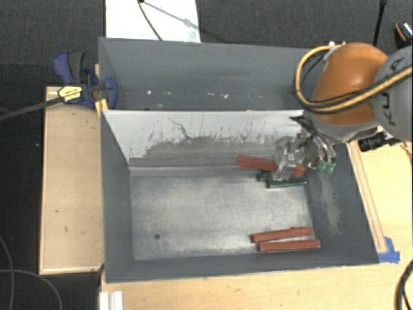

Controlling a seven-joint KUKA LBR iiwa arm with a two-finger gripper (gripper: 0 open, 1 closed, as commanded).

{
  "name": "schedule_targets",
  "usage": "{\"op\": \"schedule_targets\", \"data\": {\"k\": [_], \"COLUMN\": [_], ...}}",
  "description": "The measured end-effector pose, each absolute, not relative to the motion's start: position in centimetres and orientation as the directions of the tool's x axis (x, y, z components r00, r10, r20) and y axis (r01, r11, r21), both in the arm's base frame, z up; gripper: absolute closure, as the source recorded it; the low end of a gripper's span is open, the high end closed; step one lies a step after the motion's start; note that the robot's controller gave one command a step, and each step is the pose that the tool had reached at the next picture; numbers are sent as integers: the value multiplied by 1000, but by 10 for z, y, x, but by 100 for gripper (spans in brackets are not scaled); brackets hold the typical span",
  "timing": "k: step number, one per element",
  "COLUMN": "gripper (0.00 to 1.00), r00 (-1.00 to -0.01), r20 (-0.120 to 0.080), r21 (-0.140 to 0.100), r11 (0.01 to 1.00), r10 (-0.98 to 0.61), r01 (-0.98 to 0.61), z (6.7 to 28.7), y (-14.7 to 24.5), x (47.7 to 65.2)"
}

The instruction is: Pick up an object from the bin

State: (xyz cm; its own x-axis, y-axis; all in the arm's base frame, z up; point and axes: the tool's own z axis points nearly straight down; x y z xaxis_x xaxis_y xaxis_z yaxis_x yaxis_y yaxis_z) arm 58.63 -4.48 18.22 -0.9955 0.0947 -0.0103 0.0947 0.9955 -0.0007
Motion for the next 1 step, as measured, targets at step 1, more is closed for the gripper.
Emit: {"op": "schedule_targets", "data": {"k": [1], "gripper": [100], "r00": [-994], "r20": [-12], "r21": [0], "r11": [994], "r10": [105], "r01": [105], "z": [267], "y": [-57], "x": [590]}}
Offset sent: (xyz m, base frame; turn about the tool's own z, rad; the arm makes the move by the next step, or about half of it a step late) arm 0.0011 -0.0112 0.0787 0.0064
